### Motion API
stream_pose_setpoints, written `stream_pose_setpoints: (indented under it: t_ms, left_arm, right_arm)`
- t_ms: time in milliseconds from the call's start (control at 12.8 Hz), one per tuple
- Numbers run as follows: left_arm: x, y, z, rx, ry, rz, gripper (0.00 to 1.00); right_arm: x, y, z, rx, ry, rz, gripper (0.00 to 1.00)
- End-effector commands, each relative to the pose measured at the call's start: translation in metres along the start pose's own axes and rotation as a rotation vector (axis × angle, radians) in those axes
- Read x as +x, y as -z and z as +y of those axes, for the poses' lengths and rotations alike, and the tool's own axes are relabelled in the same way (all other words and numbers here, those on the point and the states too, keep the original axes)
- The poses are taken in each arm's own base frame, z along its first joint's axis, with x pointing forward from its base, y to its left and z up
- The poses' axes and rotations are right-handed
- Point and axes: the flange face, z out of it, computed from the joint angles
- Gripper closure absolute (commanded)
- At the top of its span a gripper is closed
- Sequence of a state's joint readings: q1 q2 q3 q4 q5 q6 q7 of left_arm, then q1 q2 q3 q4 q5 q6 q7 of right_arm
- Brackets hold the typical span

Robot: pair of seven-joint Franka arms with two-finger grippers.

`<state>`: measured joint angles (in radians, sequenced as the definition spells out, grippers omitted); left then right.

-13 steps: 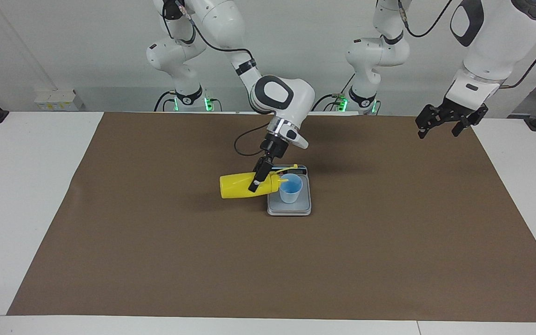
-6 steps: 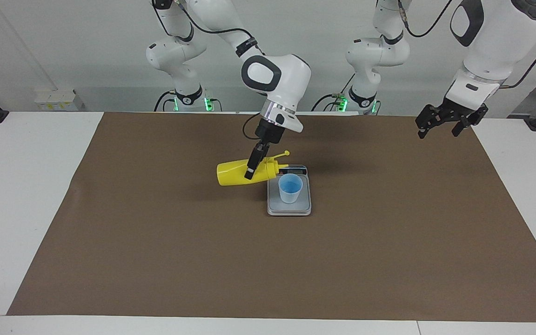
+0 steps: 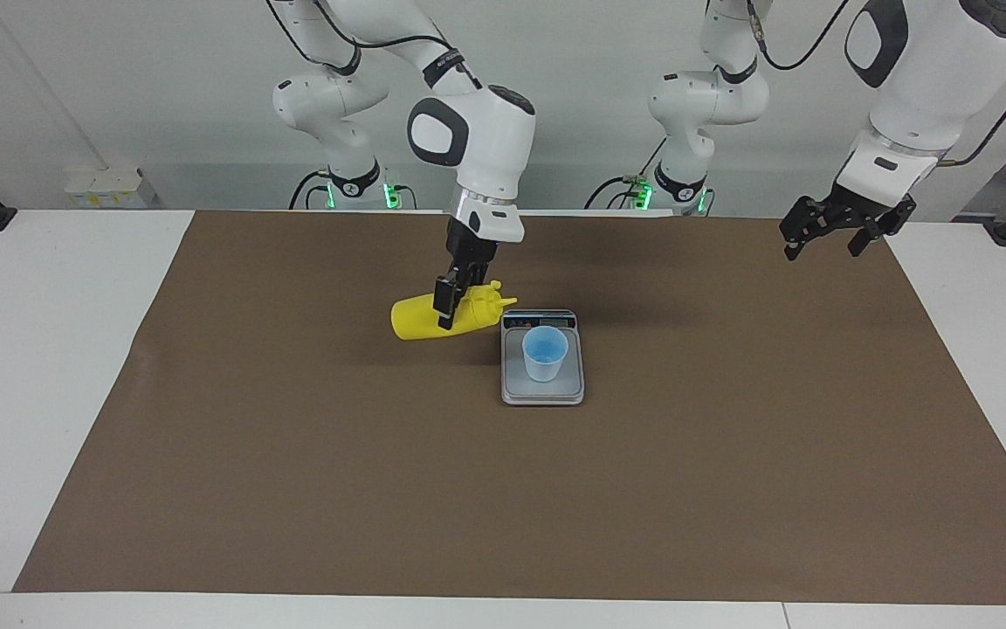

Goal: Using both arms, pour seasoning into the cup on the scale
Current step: 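Tilt the bottle nozzle down into the cup with the right gripper, then turn the bottle upright and carry it back with the right gripper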

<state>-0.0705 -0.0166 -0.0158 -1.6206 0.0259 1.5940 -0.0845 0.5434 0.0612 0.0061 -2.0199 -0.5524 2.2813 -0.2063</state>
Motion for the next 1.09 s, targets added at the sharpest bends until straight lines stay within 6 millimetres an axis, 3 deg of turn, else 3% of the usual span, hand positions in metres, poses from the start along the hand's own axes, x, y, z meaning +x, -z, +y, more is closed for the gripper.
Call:
stream_pose_setpoints:
  t_ms: [0, 623, 778, 1012]
  left_arm:
    - [-0.009, 0.002, -0.003, 0.018, 0.008, -0.001, 0.00]
    - [-0.009, 0.002, -0.003, 0.018, 0.008, -0.001, 0.00]
    - [-0.009, 0.002, -0.003, 0.018, 0.008, -0.001, 0.00]
    - [-0.009, 0.001, -0.003, 0.018, 0.008, -0.002, 0.00]
  right_arm:
    - [-0.039, 0.006, 0.016, 0.059, -0.062, 0.080, 1.00]
    - [-0.110, -0.025, 0.080, 0.261, -0.135, 0.267, 1.00]
    - [-0.139, -0.038, 0.102, 0.323, -0.168, 0.358, 1.00]
    - [-0.189, -0.064, 0.115, 0.364, -0.167, 0.479, 1.00]
